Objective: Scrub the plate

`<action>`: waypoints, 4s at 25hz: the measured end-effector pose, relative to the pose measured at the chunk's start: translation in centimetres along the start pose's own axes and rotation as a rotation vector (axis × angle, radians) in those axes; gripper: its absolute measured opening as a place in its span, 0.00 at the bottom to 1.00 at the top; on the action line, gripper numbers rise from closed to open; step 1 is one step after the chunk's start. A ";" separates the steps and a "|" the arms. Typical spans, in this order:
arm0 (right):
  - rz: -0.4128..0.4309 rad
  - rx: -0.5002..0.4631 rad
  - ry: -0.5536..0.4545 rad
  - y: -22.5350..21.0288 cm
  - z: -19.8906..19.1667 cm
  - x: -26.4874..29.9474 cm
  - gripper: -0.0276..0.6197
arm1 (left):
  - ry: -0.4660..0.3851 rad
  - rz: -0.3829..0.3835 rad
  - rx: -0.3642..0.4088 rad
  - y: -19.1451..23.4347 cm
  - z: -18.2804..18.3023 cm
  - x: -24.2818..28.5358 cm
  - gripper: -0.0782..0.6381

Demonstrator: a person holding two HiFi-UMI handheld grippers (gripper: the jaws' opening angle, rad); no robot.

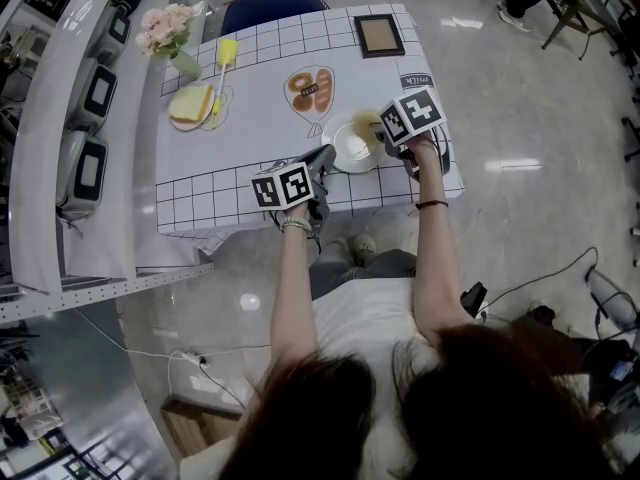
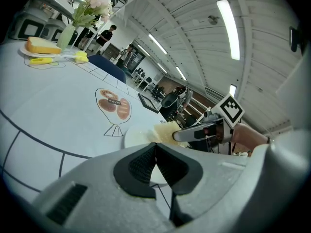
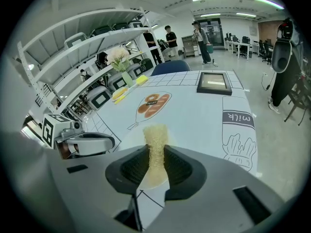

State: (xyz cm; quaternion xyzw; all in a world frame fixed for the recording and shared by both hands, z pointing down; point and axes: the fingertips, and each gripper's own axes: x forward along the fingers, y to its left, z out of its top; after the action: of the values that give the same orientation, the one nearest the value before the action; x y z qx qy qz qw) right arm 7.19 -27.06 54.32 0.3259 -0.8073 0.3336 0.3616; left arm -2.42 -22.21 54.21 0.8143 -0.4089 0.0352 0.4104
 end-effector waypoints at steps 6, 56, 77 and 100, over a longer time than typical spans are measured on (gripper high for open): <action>0.004 -0.017 0.020 0.1 -0.5 -0.4 0.16 | 0.001 -0.001 0.008 0.0 -0.1 0.0 0.12; 0.158 -0.233 0.236 6.9 -3.2 1.3 0.16 | -0.077 0.043 -0.052 0.5 -1.3 -2.9 0.12; 0.158 -0.303 0.189 8.1 -0.9 3.5 0.16 | -0.136 0.082 -0.073 2.0 -0.3 -4.1 0.12; 0.077 -0.238 0.059 5.8 1.3 4.0 0.16 | -0.116 0.079 -0.036 2.3 0.9 -3.2 0.12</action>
State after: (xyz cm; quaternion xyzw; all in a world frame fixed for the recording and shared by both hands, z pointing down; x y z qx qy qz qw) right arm 0.17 -25.94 55.11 0.2396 -0.8420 0.2586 0.4083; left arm -6.41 -21.59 53.81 0.7907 -0.4643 -0.0033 0.3991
